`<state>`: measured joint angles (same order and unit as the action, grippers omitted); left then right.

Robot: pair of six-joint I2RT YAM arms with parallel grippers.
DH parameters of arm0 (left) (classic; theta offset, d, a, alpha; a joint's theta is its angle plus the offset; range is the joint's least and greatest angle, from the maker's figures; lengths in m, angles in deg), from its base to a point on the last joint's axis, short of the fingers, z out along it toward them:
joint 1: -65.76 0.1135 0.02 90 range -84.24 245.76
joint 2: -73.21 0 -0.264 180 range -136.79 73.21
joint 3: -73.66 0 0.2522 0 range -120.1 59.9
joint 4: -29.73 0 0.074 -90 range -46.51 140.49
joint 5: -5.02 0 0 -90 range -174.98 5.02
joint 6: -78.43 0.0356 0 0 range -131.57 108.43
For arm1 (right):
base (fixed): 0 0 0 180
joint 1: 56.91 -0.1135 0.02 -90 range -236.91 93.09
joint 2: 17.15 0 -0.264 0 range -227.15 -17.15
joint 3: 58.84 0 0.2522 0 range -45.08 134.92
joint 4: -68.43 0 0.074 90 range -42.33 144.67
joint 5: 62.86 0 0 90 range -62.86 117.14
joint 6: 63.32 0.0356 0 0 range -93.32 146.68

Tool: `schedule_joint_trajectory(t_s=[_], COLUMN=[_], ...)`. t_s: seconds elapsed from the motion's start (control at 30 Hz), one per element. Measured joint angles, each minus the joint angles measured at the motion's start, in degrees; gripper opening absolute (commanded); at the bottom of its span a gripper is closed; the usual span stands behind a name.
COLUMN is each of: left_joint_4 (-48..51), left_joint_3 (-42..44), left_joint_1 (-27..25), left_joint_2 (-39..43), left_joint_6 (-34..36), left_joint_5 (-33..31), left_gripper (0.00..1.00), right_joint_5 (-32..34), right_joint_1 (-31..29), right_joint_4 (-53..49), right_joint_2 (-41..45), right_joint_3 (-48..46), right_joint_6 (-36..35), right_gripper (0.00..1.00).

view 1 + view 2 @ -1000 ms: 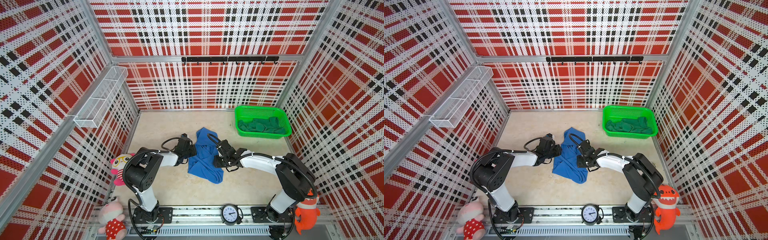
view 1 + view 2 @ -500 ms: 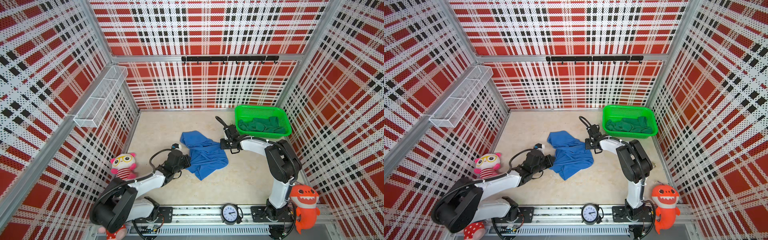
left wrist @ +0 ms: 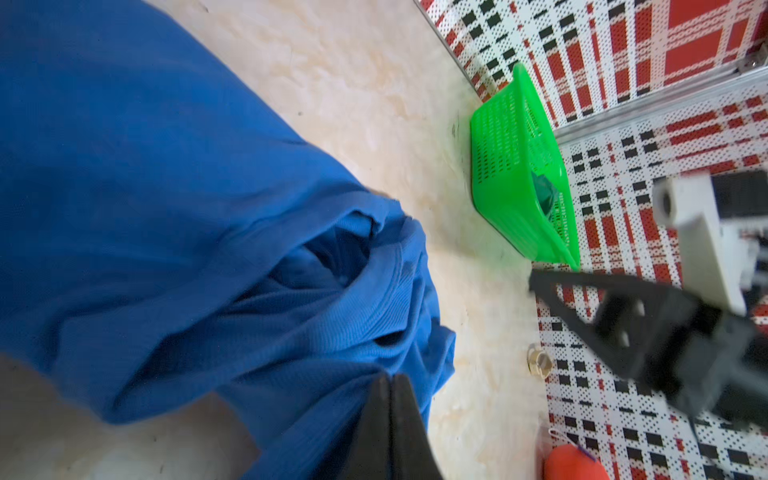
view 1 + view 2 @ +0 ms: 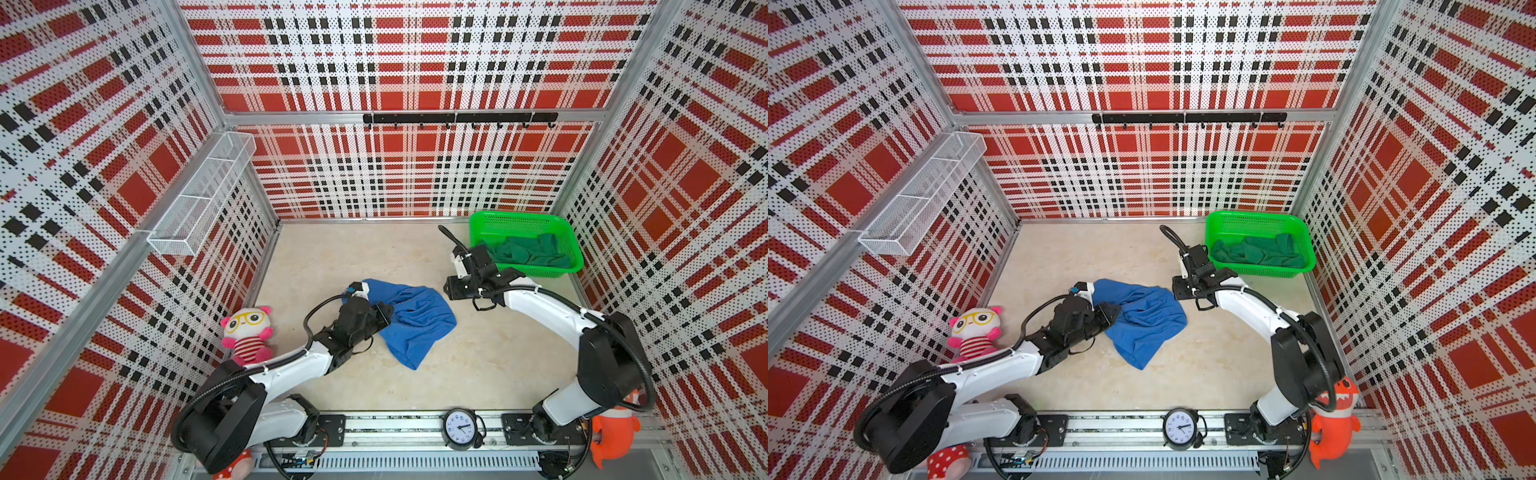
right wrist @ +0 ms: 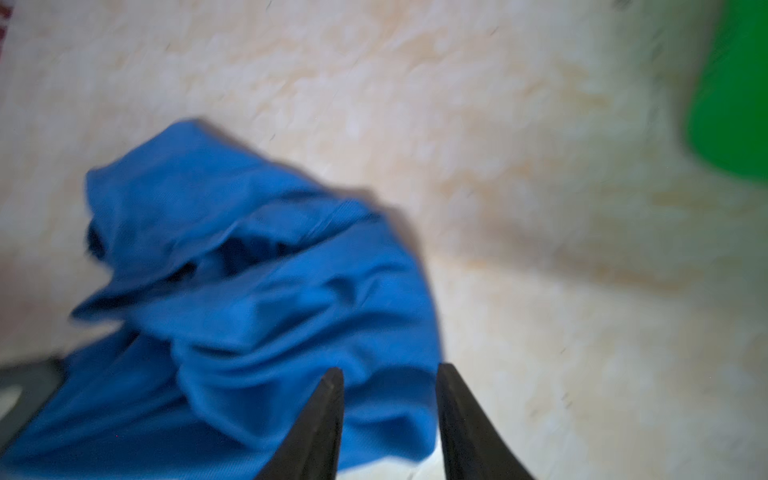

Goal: Fold and stack the tank tops

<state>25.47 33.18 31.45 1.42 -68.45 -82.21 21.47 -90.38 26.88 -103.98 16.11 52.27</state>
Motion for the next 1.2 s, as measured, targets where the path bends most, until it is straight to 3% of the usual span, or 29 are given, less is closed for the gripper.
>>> schedule_joint_trajectory(t_s=[0.1,0.2,0.5,0.77,0.97,1.03,1.2], left_joint_4=[-0.94,-1.29,-2.64,-3.37,-3.41,-3.43,-3.45], left_joint_3=[-1.20,-1.18,-0.35,-0.22,-0.22,-0.22,-0.22], left_joint_1=[0.66,0.66,0.87,1.68,1.95,2.10,2.16], left_joint_2=[-1.99,-2.95,-2.95,-2.95,-2.95,-2.95,-2.86], left_joint_6=[0.72,0.83,0.98,1.97,2.51,2.78,3.15], left_joint_5=[0.35,0.83,0.83,0.87,1.07,1.09,1.27], left_gripper=[0.00,0.00,0.00,0.00,0.00,0.00,0.00], right_joint_5=[-3.39,-5.81,-5.77,-5.95,-5.84,-5.53,-3.23], right_joint_1=[-7.10,-12.63,-17.46,-19.23,-19.30,-19.30,-19.30], right_joint_4=[0.87,2.58,10.14,12.61,12.11,11.52,8.76], right_joint_2=[2.08,0.42,-2.64,-5.01,-7.67,-8.48,-9.62], right_joint_3=[-3.72,-5.11,-6.93,-7.61,-7.54,-7.52,-7.61], right_joint_6=[5.84,10.82,26.47,33.29,35.23,35.32,35.50], right_gripper=[0.61,0.68,0.58,0.45,0.55,0.50,0.10])
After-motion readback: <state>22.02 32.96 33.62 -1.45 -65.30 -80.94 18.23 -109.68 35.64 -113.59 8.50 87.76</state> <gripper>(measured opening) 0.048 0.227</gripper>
